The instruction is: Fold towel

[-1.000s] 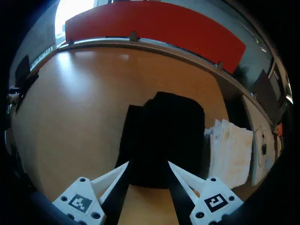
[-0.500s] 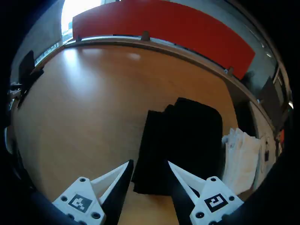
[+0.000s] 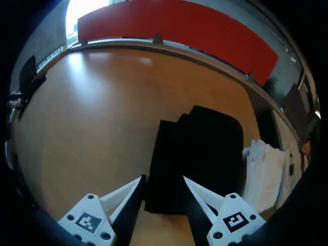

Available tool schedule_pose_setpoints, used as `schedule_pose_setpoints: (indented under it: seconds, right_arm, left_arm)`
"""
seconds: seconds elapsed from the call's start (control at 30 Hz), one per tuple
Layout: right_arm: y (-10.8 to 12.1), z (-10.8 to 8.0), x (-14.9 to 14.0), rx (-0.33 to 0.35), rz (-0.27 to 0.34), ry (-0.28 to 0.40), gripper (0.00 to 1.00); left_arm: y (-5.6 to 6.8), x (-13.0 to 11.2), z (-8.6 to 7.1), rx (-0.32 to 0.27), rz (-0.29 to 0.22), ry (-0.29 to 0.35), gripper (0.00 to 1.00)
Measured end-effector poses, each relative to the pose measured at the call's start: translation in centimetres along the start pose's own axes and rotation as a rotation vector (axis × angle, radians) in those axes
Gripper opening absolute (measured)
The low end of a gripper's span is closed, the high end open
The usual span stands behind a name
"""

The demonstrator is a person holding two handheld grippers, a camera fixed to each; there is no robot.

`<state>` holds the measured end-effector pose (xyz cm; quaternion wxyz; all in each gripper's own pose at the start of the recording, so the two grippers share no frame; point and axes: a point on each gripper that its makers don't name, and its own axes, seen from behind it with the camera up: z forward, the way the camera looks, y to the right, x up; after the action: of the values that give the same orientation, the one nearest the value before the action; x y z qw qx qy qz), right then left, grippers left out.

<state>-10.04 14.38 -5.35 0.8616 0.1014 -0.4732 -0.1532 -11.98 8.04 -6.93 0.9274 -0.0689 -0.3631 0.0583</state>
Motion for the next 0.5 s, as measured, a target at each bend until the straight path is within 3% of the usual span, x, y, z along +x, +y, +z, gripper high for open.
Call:
schedule_pose_setpoints:
  seconds: [0.2,0.5]
  right_arm:
    - [-0.13,0.14,-0.22,0.000,0.010,-0.003,0.34]
    - [-0.47,0.17,-0.13,0.008,0.018,0.000,0.26]
  left_arm:
    - [-0.25,-0.08,-0.07,0.002,-0.004,0.000,0.95]
    - [-0.18,-0.09,-0.10,0.001,0.001,0.000,0.95]
